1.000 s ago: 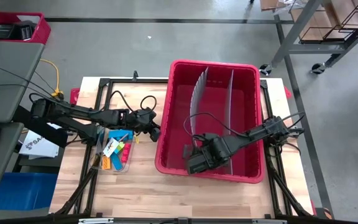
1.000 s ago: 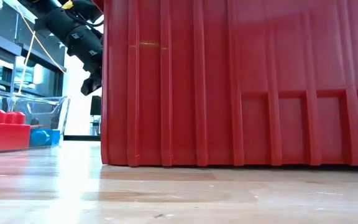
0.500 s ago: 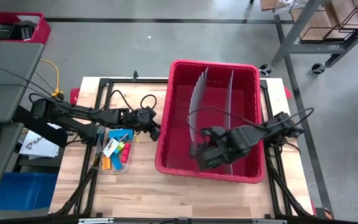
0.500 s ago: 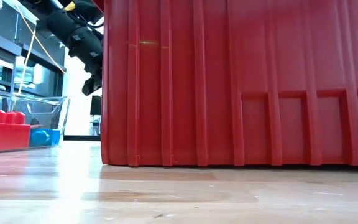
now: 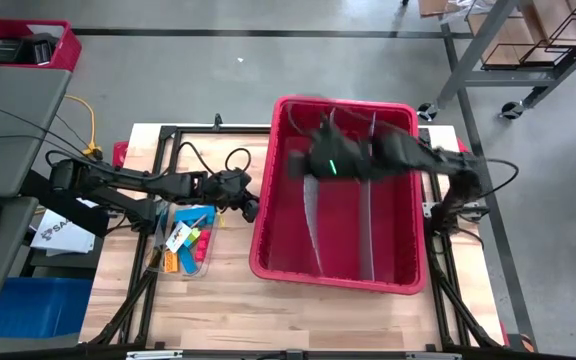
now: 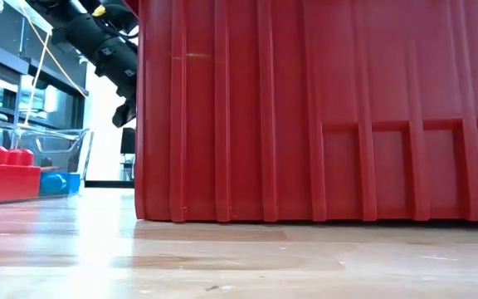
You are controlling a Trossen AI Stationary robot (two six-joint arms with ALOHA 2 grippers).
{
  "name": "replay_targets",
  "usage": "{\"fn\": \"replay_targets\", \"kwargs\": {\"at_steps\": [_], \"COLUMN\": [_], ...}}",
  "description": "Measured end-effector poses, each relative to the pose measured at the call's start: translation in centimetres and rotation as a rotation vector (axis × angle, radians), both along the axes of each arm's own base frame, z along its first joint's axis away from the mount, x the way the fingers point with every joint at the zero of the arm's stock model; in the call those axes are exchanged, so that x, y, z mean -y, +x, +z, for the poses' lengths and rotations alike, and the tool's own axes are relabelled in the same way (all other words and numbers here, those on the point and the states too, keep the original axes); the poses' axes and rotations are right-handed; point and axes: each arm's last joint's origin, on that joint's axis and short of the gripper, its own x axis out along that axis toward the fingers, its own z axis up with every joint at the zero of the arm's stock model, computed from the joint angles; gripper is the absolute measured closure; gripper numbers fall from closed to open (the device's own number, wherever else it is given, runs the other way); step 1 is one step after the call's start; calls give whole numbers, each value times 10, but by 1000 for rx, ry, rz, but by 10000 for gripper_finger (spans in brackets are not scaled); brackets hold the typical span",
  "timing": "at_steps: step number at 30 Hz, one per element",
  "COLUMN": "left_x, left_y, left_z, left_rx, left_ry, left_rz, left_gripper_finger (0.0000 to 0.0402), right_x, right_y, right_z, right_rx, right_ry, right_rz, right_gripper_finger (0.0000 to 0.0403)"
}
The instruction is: Sort Items/Unsort Items
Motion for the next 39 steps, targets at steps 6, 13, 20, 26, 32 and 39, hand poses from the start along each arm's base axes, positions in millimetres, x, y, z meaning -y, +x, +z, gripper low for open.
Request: {"fn": "replay_targets", "kwargs": {"at_steps": [6, 13, 20, 26, 32, 39], "left_x": [1, 0, 0, 0, 0, 0], "left_y": [2, 2, 2, 1, 1, 1], "left_z": [3, 3, 2, 2, 2, 2], "left_rx": [44, 47, 46, 39, 41, 40], "left_ry": [-35, -42, -43, -52, -56, -50], "left_rz": [26, 51, 54, 62, 65, 61], "left_gripper_finger": [401, 401, 401, 401, 401, 401], "right_x": [97, 138, 141, 125, 105, 91], "right_y": [9, 1, 33, 36, 13, 7], "right_z": [-34, -56, -107, -116, -119, -110], "right_rx": [-162, -285, -369, -470, -747, -781], "right_ry": [45, 124, 293, 301, 306, 259], "right_rz": [-25, -35, 77, 114, 87, 79], "right_gripper_finger": [400, 403, 403, 403, 403, 403]}}
